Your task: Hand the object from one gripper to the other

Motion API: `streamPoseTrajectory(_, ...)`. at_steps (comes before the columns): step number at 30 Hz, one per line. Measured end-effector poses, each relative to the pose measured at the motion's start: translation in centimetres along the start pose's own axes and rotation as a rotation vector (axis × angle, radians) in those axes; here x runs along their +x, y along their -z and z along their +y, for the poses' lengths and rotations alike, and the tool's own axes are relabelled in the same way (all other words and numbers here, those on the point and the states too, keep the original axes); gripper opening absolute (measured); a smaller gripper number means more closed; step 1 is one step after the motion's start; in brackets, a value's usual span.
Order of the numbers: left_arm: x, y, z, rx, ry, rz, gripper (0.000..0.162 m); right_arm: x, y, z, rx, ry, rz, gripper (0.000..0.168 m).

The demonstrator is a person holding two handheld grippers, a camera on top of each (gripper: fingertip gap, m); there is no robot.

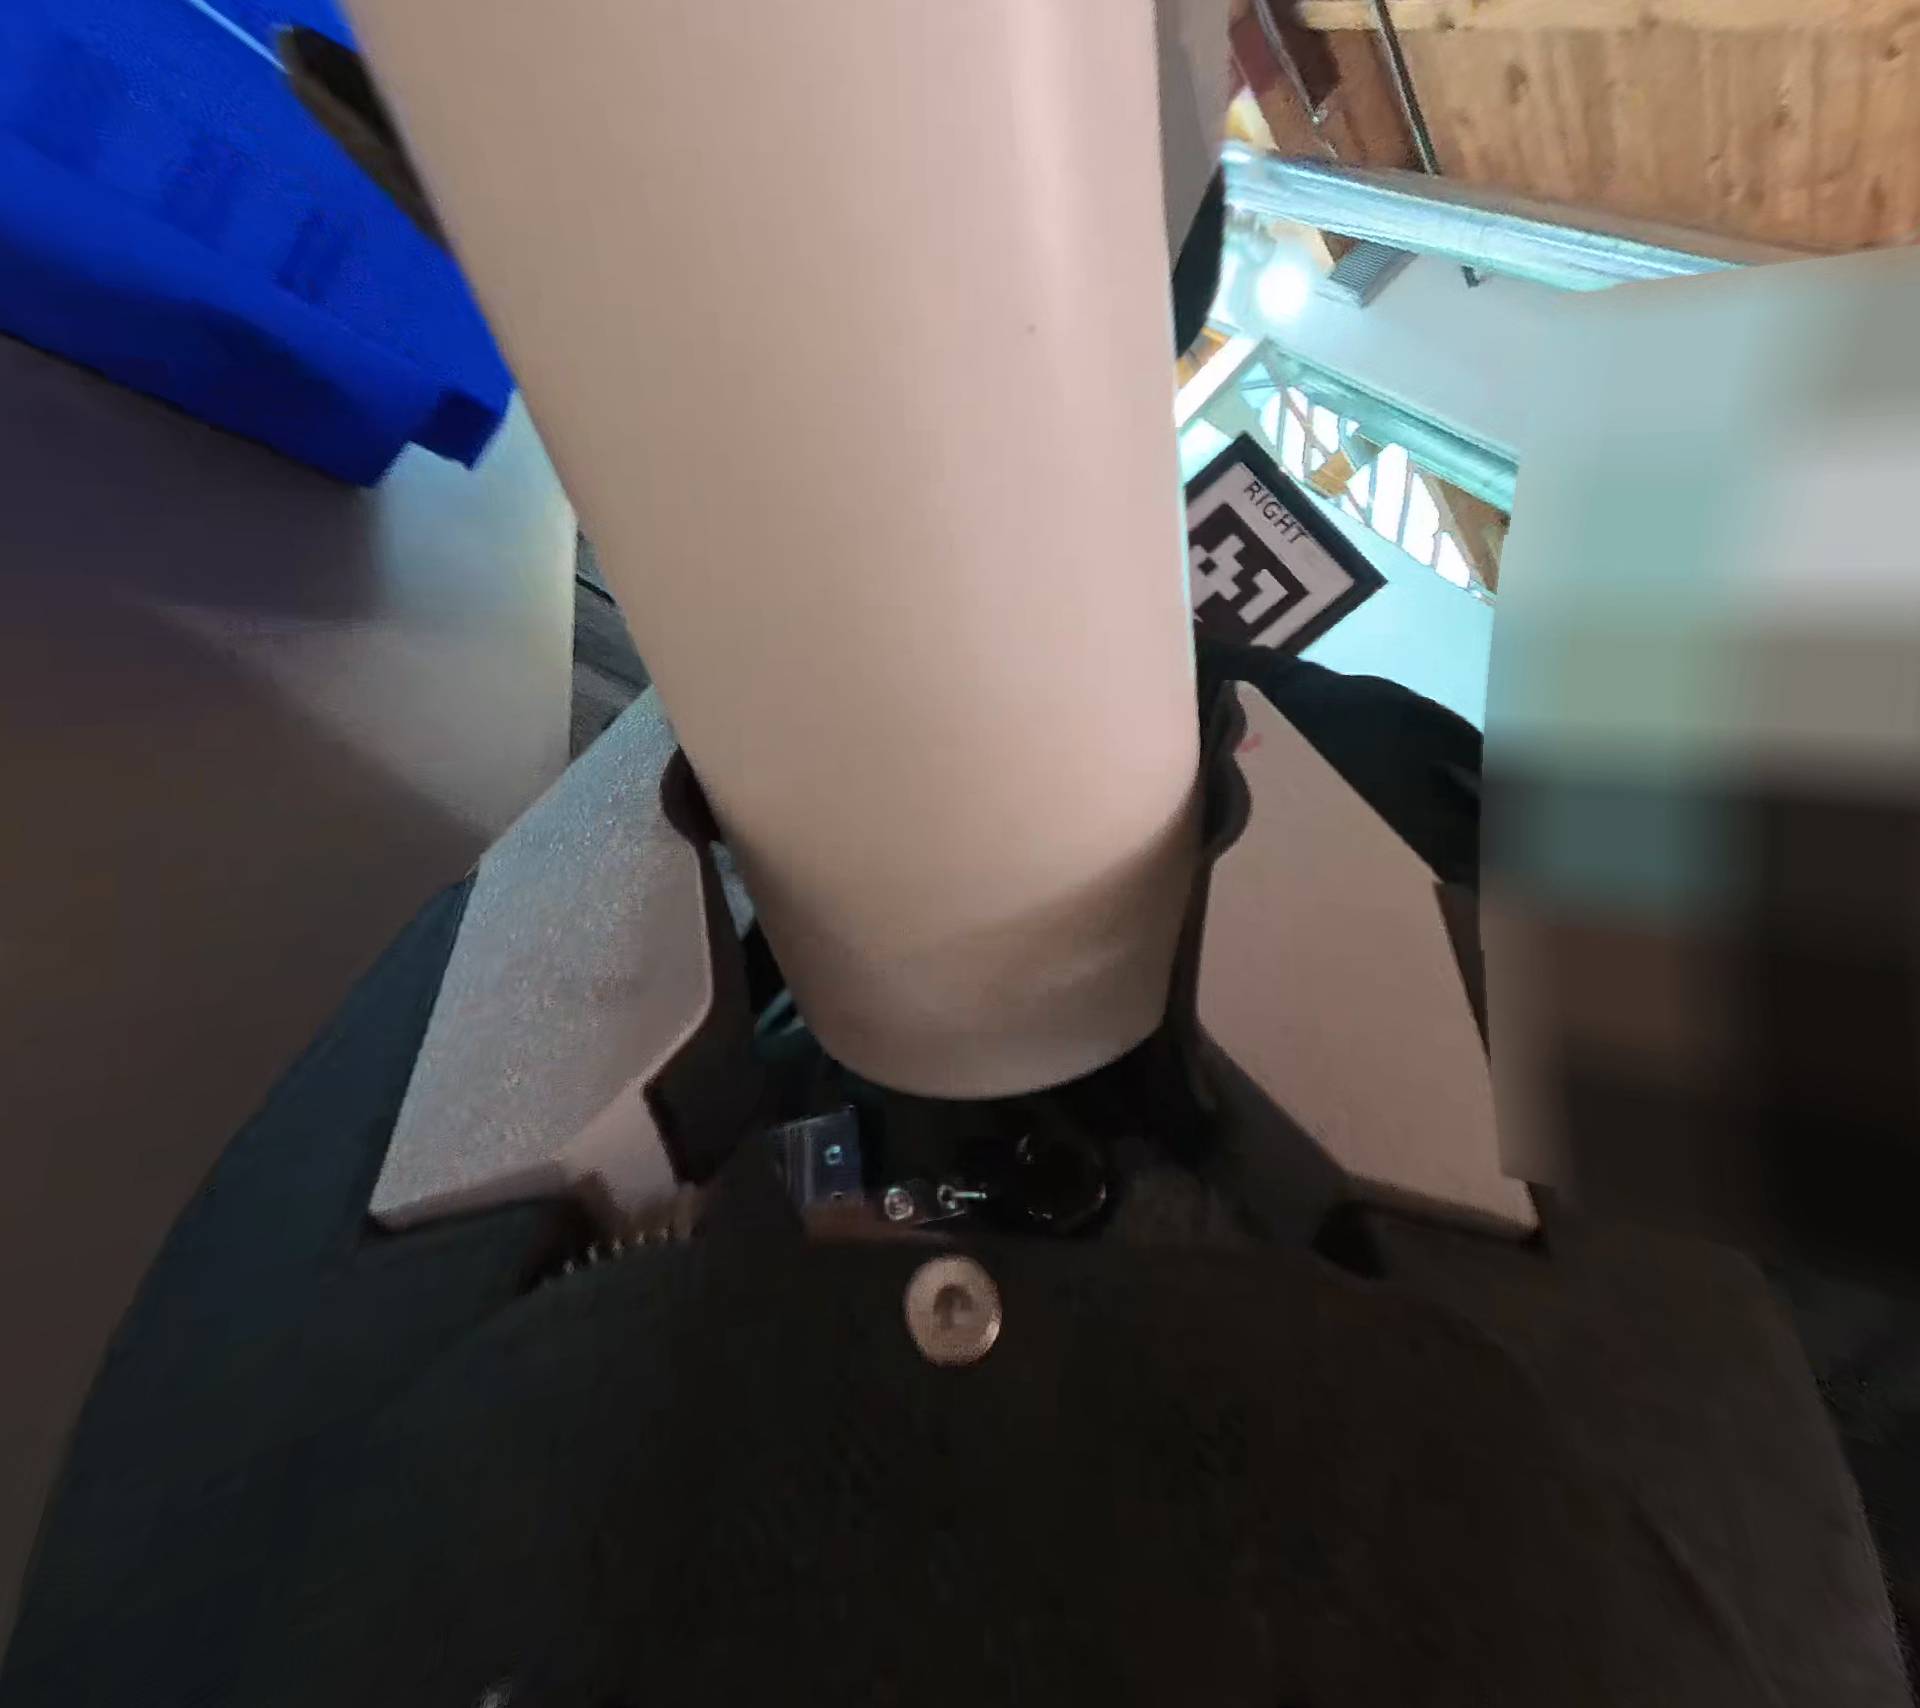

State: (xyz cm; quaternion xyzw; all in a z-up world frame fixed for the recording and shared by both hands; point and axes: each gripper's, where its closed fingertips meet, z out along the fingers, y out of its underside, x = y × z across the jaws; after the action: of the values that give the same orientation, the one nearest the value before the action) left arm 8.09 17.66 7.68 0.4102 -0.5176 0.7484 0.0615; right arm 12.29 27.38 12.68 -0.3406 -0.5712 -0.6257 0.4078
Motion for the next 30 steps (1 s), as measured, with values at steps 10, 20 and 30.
streamPoseTrajectory(10,1.5,2.0,-3.5,0.193,0.032,0.095,0.094,0.8,2.0,6.7,-0.17,-0.514,0.087,0.055)
streamPoseTrajectory(20,2.2,2.9,-5.5,0.277,-0.238,-0.081,0.092,-3.2,1.6,1.0,0.194,-1.966,-0.574,0.113)
streamPoseTrajectory(30,-0.8,-0.3,-1.3,0.055,-0.263,-0.232,0.092,3.0,1.7,-1.2,0.749,-2.415,-0.636,0.116)
